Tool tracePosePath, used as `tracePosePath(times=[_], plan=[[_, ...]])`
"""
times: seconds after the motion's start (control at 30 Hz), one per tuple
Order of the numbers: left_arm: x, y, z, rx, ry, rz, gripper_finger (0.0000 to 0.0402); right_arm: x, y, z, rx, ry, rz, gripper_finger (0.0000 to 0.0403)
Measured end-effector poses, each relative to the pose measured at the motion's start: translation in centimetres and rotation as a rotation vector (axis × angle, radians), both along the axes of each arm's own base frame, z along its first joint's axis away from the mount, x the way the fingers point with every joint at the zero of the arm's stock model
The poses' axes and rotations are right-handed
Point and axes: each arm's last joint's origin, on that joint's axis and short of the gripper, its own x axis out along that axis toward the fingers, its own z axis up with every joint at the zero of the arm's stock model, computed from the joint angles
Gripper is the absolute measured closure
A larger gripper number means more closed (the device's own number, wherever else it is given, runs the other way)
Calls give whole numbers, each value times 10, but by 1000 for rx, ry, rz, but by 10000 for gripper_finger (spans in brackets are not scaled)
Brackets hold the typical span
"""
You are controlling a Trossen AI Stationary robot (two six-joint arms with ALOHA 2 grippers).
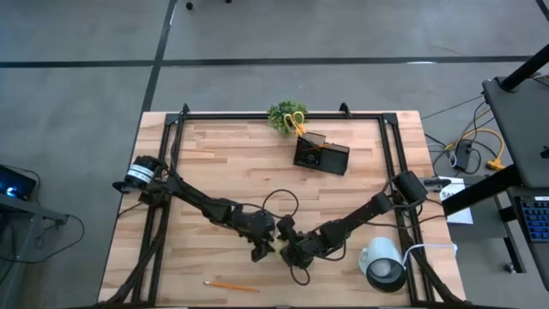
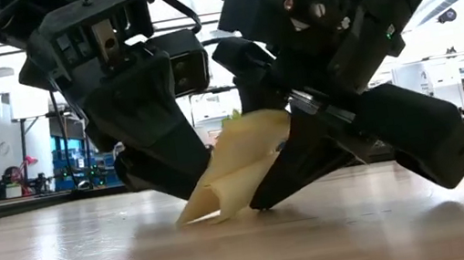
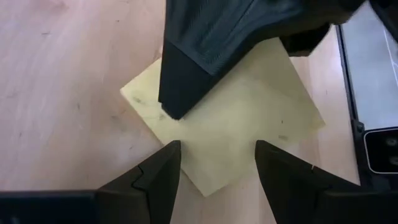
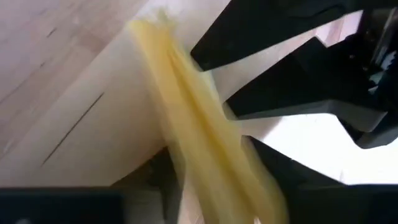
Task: Pick and place office supplies into organizer
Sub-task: Put the yellow sticky note into the desk organizer
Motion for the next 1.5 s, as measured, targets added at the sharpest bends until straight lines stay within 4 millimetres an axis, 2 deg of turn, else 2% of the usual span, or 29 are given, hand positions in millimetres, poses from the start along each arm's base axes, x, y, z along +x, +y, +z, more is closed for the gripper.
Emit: tracePosePath(times=[0.2,0.3,0.4,0.5,0.6,0.73,0.8,0.93,1.07,1.17,1.3,1.4,1.5], plan=[[-2,1,11,1,-26,-10,210,-5,-3,13,4,47,-37,378],[-6,2,23,37,-51,-43,210,-7,-6,35,38,17,-113,389],[-14,8,43,91,-73,-42,210,-17,-17,63,76,-16,-245,391],[-25,16,62,190,-84,22,210,-36,-41,96,89,-37,-453,393],[-34,26,80,251,-111,99,210,-64,-78,126,168,-1,-714,393],[-40,38,96,245,-155,158,210,-112,-131,154,223,32,-1027,394],[-41,41,100,240,-168,169,210,-132,-151,162,248,28,-1082,394],[-42,44,101,251,-170,190,210,-160,-175,157,285,109,-1047,394],[-41,44,97,258,-156,191,210,-165,-191,127,480,291,-952,394],[-39,43,94,261,-149,190,210,-170,-210,109,492,339,-996,394],[-38,43,91,260,-140,187,210,-172,-241,108,517,252,-1074,394],[-38,43,89,261,-128,185,210,-172,-264,111,661,170,-1092,394],[-38,43,90,248,-128,196,210,-178,-287,103,789,192,-1139,394]])
